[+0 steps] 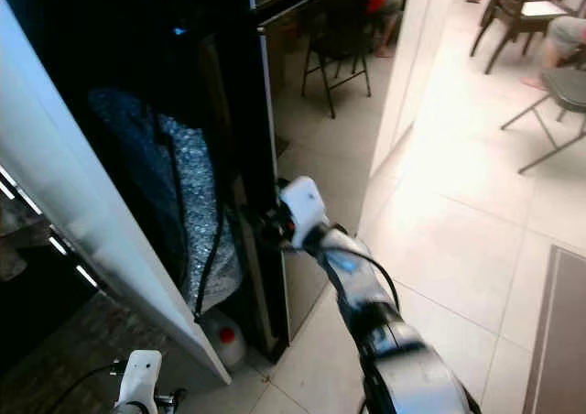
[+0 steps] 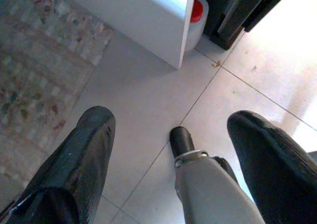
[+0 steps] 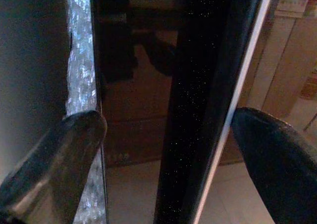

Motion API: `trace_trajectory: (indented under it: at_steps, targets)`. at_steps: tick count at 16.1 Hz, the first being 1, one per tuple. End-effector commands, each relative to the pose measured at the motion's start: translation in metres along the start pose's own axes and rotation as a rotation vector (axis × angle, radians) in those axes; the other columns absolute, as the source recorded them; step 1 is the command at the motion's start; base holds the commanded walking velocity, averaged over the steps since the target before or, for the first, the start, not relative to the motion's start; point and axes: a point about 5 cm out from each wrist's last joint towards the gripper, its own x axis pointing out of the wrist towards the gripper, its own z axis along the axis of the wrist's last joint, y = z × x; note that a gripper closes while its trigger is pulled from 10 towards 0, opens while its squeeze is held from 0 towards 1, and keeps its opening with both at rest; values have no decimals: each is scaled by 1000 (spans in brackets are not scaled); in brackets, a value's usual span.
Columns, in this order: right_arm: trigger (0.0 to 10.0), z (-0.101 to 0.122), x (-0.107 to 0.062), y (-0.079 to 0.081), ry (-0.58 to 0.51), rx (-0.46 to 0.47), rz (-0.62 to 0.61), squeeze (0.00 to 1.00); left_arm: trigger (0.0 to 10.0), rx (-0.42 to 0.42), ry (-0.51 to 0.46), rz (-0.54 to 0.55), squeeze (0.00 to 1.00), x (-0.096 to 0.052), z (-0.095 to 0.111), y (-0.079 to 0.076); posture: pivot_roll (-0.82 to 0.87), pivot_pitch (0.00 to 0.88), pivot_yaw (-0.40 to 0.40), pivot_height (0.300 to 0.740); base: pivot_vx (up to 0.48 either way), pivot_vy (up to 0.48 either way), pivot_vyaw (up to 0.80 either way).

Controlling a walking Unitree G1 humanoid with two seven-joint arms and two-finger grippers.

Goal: Restocking fridge

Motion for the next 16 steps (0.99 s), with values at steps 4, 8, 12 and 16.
trace_trajectory:
  at_steps: [4,8,12,16]
  targets:
    - [10000,-12,-21,3,-16,-10,-56,0,10000,-7,16,2,0,0,-3,0,-170,0,34,740,0,0,0]
    - [10000,-17,-61,-2,-48,-7,-208,0,10000,-6,25,0,0,-1,-5,-1,-182,0,37,740,0,0,0]
    - [10000,-24,-100,-18,-30,33,-363,0,10000,6,31,-4,0,-1,-6,-1,-189,0,40,740,0,0,0]
    - [10000,-77,-178,-67,158,235,-837,0,10000,14,29,-6,0,0,-4,0,-191,0,50,740,0,0,0]
